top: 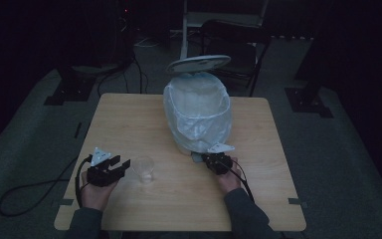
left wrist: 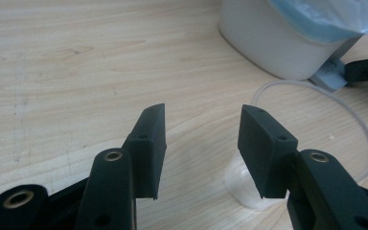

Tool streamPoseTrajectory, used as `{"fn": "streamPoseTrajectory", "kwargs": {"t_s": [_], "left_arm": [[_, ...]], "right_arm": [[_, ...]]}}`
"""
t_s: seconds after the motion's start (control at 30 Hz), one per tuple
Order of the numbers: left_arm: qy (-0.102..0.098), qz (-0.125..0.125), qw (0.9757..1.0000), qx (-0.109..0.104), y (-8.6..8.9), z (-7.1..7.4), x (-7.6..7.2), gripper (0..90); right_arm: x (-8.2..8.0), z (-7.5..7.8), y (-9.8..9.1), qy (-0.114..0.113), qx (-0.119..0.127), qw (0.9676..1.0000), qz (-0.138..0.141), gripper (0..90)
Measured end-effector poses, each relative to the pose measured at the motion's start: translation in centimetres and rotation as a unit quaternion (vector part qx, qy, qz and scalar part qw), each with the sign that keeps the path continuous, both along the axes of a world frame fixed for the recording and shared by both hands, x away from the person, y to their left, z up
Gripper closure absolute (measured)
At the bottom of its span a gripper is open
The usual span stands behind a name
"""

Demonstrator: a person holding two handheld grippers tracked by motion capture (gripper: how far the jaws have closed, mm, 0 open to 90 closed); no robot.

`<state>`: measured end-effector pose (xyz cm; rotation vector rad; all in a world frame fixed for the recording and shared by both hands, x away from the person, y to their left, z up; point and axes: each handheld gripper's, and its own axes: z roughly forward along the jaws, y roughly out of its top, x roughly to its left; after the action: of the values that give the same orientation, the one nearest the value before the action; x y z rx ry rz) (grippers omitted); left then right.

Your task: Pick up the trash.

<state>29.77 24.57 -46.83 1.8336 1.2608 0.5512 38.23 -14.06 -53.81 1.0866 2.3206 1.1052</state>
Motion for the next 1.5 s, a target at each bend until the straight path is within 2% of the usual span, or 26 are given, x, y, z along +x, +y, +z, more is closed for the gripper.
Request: {"fn": "streamPoseTrajectory", "kwargs": {"t_s": [0.07, 0.13, 0.2, 0.5, 0.67, 0.93, 1.0, 1.13, 1.2, 1.3, 1.37, 1.5], "left_arm": [[-0.002, -0.004, 1.0000, -0.002, -0.1, 0.3, -0.1, 53.6], [-0.003, -0.012, 0.9997, -0.020, 0.0, 0.6, -0.2, 53.5], [-0.004, -0.014, 0.9995, -0.027, 0.0, 0.9, -0.3, 53.5], [0.006, -0.036, 0.9990, -0.025, -1.0, 0.8, -0.2, 53.3], [0.020, -0.042, 0.9987, -0.022, -1.2, 0.5, -0.1, 54.2], [0.042, -0.058, 0.9972, -0.020, -1.1, -0.3, -0.3, 61.6], [0.048, -0.059, 0.9967, -0.028, -1.0, -0.5, -0.4, 64.2], [0.050, -0.058, 0.9970, -0.014, -1.3, -0.9, -0.9, 76.4], [0.046, -0.059, 0.9972, 0.004, -1.6, -1.1, -1.1, 83.5], [0.039, -0.064, 0.9970, 0.021, -2.0, -1.5, -1.5, 84.1], [0.027, -0.066, 0.9969, 0.034, -2.3, -1.7, -1.8, 84.0], [0.017, -0.073, 0.9961, 0.046, -2.8, -2.0, -1.9, 83.2]], "right_arm": [[0.0, 0.0, 0.0, 0.000, 0.000, 1.0000, 0.000, 90.0], [0.0, 0.0, 0.0, 0.000, -0.001, 1.0000, 0.000, 90.0], [0.0, 0.0, 0.0, 0.000, -0.001, 1.0000, 0.000, 90.0], [0.0, 0.0, 0.0, 0.000, -0.001, 1.0000, 0.000, 90.0], [0.0, 0.0, 0.0, 0.000, -0.001, 1.0000, 0.001, 90.0], [0.0, 0.0, 0.0, 0.000, 0.000, 1.0000, 0.000, 90.0], [0.0, 0.0, 0.0, 0.000, 0.000, 1.0000, 0.000, 90.0], [0.0, 0.0, 0.0, 0.000, 0.001, 1.0000, 0.000, 90.0], [0.0, 0.0, 0.0, 0.000, 0.001, 1.0000, -0.001, 90.0], [-0.1, 0.0, 0.0, -0.001, 0.001, 1.0000, -0.001, 90.0], [-0.1, 0.0, 0.0, 0.000, 0.001, 1.0000, -0.001, 90.0], [-0.1, -0.1, 0.0, -0.002, 0.002, 1.0000, -0.002, 90.0]]}}
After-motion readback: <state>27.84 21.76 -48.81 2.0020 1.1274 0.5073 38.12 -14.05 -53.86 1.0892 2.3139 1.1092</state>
